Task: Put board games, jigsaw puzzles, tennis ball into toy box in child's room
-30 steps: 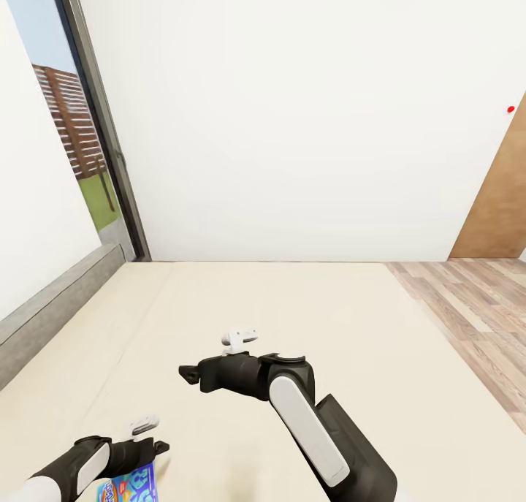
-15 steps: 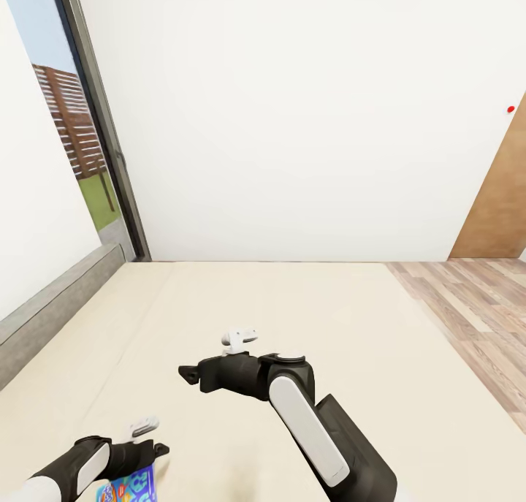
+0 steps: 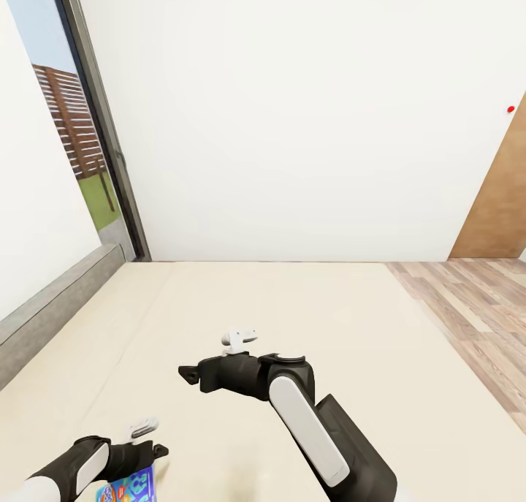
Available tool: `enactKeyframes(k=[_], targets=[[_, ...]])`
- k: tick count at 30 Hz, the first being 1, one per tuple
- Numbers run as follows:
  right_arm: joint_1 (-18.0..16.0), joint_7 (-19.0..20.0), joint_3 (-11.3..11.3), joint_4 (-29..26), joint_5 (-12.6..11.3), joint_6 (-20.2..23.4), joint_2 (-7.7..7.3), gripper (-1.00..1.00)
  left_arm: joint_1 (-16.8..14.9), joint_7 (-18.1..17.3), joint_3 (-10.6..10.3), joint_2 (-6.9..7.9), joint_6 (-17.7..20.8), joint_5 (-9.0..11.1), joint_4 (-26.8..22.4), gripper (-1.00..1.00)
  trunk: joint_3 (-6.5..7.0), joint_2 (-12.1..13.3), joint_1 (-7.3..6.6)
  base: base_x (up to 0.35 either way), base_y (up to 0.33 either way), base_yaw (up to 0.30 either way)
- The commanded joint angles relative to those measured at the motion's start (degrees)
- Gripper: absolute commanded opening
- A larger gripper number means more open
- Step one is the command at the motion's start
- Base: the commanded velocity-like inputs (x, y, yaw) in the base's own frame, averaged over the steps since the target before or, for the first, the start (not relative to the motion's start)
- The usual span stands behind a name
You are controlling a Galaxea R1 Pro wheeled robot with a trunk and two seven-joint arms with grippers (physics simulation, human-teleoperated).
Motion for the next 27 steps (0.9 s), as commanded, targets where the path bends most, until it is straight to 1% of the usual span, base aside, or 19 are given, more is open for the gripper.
enactKeyframes(k=[1,27], targets=[[-0.05,-0.6,0.03,-0.05,-0.57,0.1,0.01,1.0,-0.04,-0.07,-0.17,0.04,0.3,0.22,-0.07,1.0,-0.06,-0.03,0.0,0.0,0.0,0.0],[-0.05,-0.69,0.02,-0.05,-0.57,0.1,0.01,1.0,-0.04,-0.1,-0.17,0.13,0.87,0.22,-0.14,1.0,-0.06,-0.03,0.0,0.0,0.0,0.0]])
